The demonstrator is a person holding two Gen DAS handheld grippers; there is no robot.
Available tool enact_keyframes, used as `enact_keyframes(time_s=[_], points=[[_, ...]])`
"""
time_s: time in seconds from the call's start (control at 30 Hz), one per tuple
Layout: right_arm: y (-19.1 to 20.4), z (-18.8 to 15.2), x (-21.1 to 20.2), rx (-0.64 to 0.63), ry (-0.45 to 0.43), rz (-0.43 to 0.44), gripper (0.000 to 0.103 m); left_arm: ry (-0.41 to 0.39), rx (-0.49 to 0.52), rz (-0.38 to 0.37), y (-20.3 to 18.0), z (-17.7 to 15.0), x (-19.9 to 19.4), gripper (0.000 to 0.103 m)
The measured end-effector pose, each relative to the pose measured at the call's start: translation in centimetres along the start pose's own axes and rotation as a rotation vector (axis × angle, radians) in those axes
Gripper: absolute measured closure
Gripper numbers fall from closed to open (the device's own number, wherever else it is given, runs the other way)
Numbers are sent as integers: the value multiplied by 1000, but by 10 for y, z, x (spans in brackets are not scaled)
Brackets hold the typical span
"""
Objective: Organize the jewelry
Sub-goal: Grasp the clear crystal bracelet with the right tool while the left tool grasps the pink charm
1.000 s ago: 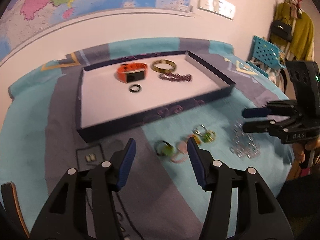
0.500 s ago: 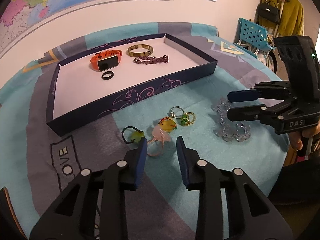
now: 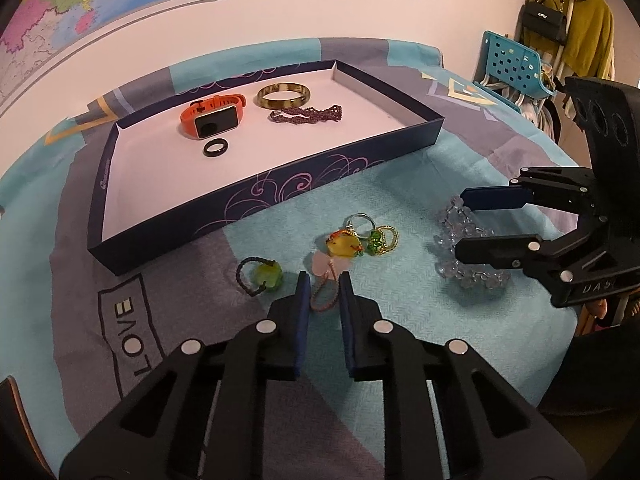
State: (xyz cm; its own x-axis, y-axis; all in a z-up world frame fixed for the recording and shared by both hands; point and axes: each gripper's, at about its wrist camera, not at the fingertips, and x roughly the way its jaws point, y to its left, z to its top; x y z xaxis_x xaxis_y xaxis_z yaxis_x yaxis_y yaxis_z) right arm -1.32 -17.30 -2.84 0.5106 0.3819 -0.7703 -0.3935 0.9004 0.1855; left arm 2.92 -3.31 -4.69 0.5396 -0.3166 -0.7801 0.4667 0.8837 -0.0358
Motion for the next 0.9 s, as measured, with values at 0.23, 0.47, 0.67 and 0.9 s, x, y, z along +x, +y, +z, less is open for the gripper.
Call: enact_keyframes(time_s=[0.23,0.47,0.67,0.9], points=[[3,2,2,7,6,42,85,-8,-30,-9,3,-3,-6,91],[-2,4,-1,46,-4,59,89,-21,-76,-38,10,-6,-12,99],[-5,7,-5,68,-16,73,96,-32,-88,-50,12,-7,-15,99],[-7,13,-16,84,-59,93,96,-45,-105,-57,15,-8,-20,99]])
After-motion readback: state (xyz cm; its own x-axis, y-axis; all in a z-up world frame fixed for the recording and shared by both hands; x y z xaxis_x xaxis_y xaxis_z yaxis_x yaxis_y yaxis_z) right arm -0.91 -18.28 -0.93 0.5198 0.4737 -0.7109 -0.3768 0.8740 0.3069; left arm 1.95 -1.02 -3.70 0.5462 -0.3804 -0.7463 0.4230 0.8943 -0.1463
